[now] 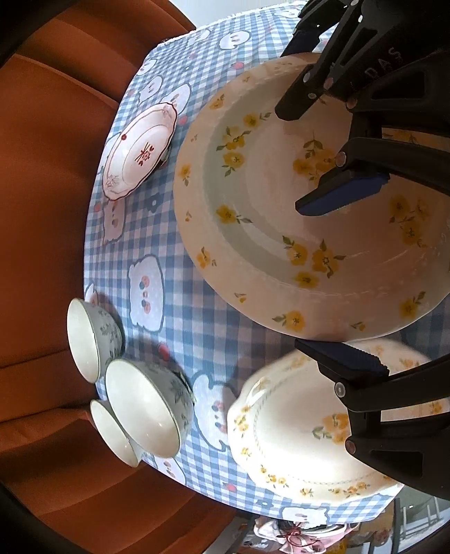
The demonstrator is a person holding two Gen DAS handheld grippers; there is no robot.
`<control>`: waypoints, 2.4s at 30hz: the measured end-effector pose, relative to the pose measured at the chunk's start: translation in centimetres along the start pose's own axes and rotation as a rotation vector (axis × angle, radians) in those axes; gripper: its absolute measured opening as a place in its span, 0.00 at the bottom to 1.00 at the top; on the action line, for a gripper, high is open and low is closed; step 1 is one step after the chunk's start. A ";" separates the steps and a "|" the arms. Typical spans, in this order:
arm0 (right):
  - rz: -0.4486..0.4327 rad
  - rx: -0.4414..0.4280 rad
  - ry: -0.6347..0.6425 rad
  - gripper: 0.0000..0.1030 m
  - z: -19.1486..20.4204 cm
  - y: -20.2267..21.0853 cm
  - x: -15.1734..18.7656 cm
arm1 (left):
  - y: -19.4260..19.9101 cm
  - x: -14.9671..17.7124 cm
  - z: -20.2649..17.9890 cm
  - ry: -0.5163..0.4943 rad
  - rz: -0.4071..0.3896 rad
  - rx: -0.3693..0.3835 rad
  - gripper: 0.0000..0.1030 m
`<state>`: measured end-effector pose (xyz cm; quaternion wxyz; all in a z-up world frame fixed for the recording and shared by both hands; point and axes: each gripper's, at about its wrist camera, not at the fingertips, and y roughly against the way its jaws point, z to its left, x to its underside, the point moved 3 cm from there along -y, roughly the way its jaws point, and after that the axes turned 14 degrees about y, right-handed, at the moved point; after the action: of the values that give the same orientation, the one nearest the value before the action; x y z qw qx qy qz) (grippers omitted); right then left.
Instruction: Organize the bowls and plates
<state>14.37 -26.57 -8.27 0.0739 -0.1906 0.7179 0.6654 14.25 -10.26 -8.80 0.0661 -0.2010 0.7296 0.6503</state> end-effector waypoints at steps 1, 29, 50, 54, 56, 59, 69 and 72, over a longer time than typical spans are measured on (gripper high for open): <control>-0.006 0.005 0.002 0.60 0.5 0.3 -0.1 | 0.2 -0.1 0.4 0.001 -0.003 0.004 0.68; -0.003 0.003 0.018 0.60 15.1 1.7 0.0 | 1.8 -0.6 15.0 0.047 0.008 0.001 0.68; 0.094 -0.004 0.158 0.60 20.5 -1.8 -1.6 | -1.6 0.1 19.7 0.144 0.087 -0.041 0.68; 0.101 0.002 0.175 0.60 20.6 -2.3 -1.8 | -1.8 0.1 19.2 0.120 0.076 -0.075 0.68; 0.099 0.006 0.181 0.59 20.6 -2.4 -1.8 | -1.9 0.0 19.2 0.118 0.076 -0.082 0.68; 0.094 0.002 0.182 0.59 20.6 -2.5 -1.8 | -2.0 -0.1 19.3 0.119 0.071 -0.089 0.68; 0.085 0.005 0.158 0.59 20.7 -2.2 -1.3 | -1.9 -0.1 19.1 0.097 0.046 -0.118 0.69; 0.092 -0.007 0.153 0.59 20.7 -1.9 -0.5 | -1.9 -0.1 18.8 0.083 0.037 -0.135 0.71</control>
<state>12.45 -6.23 -11.96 -0.0125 -0.2080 0.7271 0.6541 11.92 8.00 -13.26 0.0103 -0.2183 0.6896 0.6904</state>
